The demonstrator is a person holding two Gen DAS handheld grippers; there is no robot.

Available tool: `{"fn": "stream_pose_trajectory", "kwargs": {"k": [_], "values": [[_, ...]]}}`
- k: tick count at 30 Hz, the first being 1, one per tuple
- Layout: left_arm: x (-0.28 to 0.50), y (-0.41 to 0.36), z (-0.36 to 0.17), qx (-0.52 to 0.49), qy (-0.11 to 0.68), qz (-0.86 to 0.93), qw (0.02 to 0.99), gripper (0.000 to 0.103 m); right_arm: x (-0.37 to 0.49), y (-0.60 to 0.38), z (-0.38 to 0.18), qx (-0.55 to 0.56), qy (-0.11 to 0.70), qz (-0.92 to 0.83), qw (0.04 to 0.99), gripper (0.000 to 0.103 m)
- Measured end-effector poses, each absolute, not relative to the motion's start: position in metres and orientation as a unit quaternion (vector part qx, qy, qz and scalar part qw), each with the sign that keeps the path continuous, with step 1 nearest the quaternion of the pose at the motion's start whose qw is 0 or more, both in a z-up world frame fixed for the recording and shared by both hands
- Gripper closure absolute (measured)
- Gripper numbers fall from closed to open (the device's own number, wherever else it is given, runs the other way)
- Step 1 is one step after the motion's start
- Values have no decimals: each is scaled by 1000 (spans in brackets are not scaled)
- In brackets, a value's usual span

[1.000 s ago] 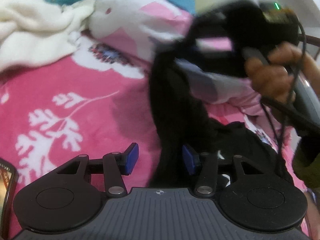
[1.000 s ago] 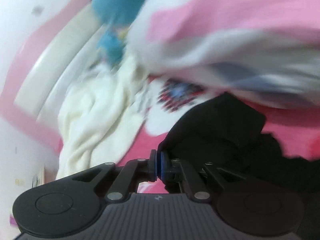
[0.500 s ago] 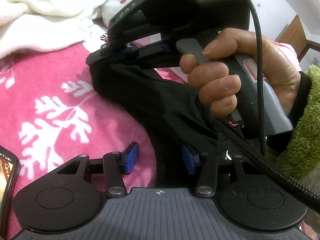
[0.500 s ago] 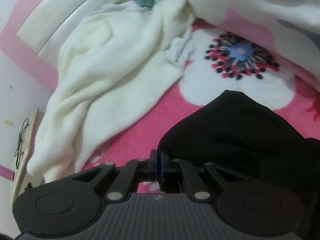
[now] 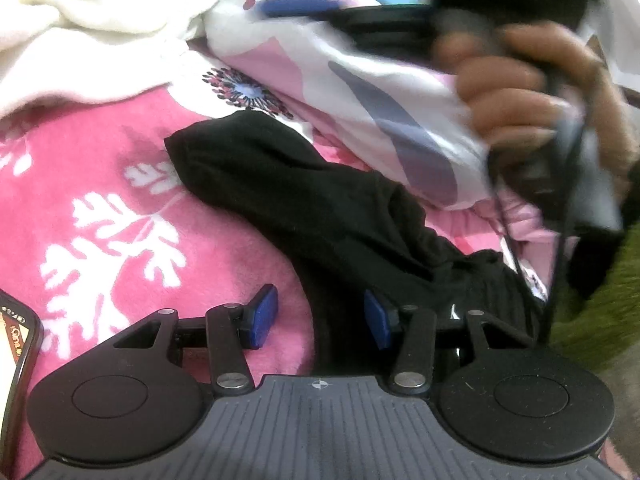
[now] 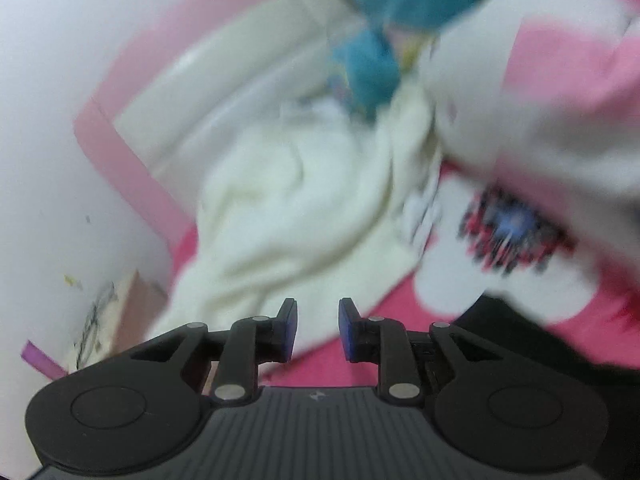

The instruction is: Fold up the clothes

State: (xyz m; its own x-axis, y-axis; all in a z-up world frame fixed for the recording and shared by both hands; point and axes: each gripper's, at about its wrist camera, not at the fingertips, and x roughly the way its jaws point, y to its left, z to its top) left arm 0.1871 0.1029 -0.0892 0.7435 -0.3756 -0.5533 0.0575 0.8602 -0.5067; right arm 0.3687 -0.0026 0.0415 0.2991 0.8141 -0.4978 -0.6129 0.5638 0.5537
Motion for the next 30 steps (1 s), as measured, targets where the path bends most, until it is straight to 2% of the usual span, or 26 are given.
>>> {"fn": "stream_pose_trajectory", "kwargs": {"k": [6, 9, 13, 19, 25, 30], "values": [[187, 110, -80, -244, 320, -118, 908, 55, 343, -96, 95, 136, 325, 392, 850, 78], [190, 107, -77, -237, 310, -116, 913, 55, 331, -121, 99, 109, 328, 360, 867, 78], [192, 100, -78, -220, 314, -113, 917, 55, 333, -116, 72, 64, 383, 326, 862, 78], [197, 103, -84, -229, 330, -105, 910, 55, 340, -58, 14, -10, 443, 360, 821, 78], [197, 137, -84, -294, 307, -45, 904, 55, 318, -3, -4, -162, 397, 411, 805, 78], [204, 155, -91, -345, 296, -27, 890, 55, 306, -26, -2, -121, 383, 398, 825, 78]]}}
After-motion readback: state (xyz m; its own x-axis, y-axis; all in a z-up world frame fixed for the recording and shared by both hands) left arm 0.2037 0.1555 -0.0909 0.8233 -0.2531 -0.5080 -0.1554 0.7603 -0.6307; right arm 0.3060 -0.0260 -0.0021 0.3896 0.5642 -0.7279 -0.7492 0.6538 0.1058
